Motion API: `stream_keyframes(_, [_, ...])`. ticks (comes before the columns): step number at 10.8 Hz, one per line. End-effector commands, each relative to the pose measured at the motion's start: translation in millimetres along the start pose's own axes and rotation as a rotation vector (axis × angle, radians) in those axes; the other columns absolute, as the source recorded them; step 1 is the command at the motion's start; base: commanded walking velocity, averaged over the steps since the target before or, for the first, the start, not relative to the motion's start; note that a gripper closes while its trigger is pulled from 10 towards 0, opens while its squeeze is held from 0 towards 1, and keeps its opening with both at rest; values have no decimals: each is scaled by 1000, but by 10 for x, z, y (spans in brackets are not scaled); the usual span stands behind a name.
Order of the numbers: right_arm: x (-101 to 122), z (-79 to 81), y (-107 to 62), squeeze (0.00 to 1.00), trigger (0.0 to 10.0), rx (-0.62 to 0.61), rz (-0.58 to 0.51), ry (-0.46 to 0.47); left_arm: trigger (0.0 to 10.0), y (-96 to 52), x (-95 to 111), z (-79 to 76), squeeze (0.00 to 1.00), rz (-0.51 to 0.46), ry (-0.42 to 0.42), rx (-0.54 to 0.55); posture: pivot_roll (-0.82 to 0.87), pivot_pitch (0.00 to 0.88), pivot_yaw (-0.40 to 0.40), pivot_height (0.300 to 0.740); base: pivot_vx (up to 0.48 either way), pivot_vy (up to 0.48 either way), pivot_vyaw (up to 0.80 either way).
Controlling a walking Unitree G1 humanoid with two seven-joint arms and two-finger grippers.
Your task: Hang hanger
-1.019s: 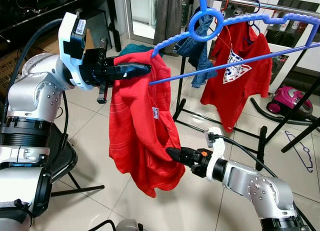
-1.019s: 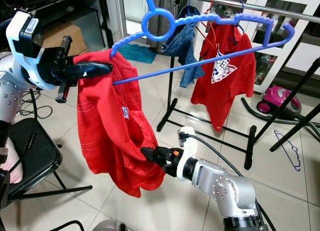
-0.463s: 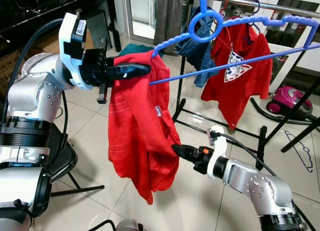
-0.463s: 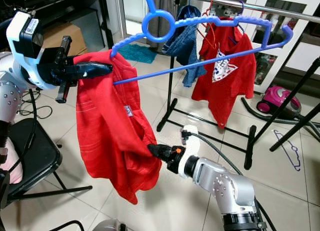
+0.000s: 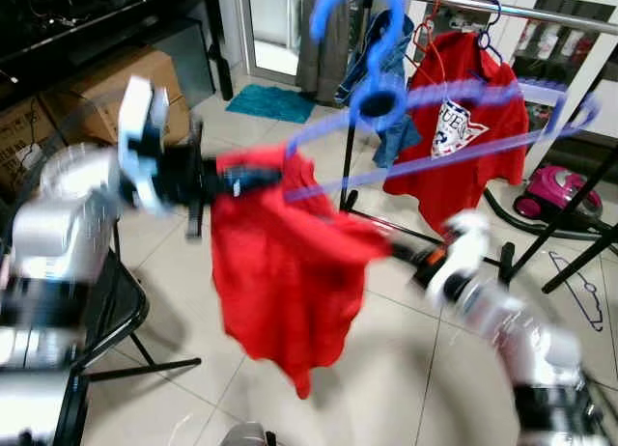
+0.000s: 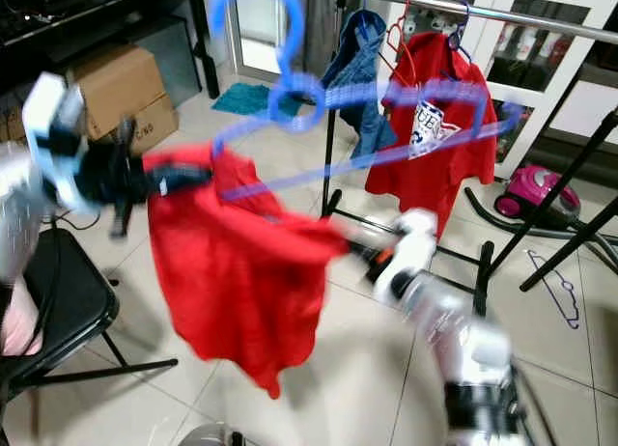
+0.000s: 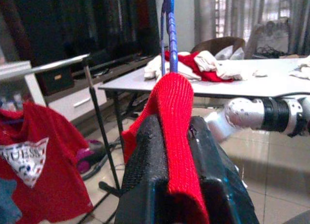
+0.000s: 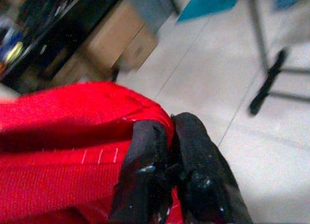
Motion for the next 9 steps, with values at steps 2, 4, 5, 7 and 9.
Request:
stream_keyframes(2, [350, -324, -106, 0, 0, -183, -182, 15, 0, -55, -21, -88, 0, 57, 67, 62, 54, 0, 12, 740, 0, 0, 0])
stream_keyframes(4, [563, -449, -173, 0, 0, -249, -287, 33, 0, -113, -142, -212, 0, 139, 86, 112, 54, 0, 15, 740, 0, 0, 0])
stream_keyframes(5, [692, -507, -210, 0, 0, -278, -340, 32, 0, -155, -237, -282, 0, 210, 108, 144, 57, 0, 12, 740, 0, 0, 0])
stream_keyframes(7, [908, -552, -254, 0, 0, -307, -416, 24, 0, -187, -449, -391, 0, 350, 156, 207, 62, 0, 7, 740, 0, 0, 0])
stream_keyframes(9, [1069, -549, -274, 0, 0, -309, -459, 16, 0, -219, -666, -511, 0, 490, 183, 237, 65, 0, 2, 740, 0, 0, 0])
Point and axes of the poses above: a point about 5 cm out from each wrist's last joint towards the gripper, its own y axis pointing out of the wrist towards the gripper, its own x axis along the axis of the wrist's last joint, z = x × y, the point moved 2 cm from there along y, pointing out of the wrist towards the gripper, and after that the axes turned 12 degrees about y, right-handed, at the moved point
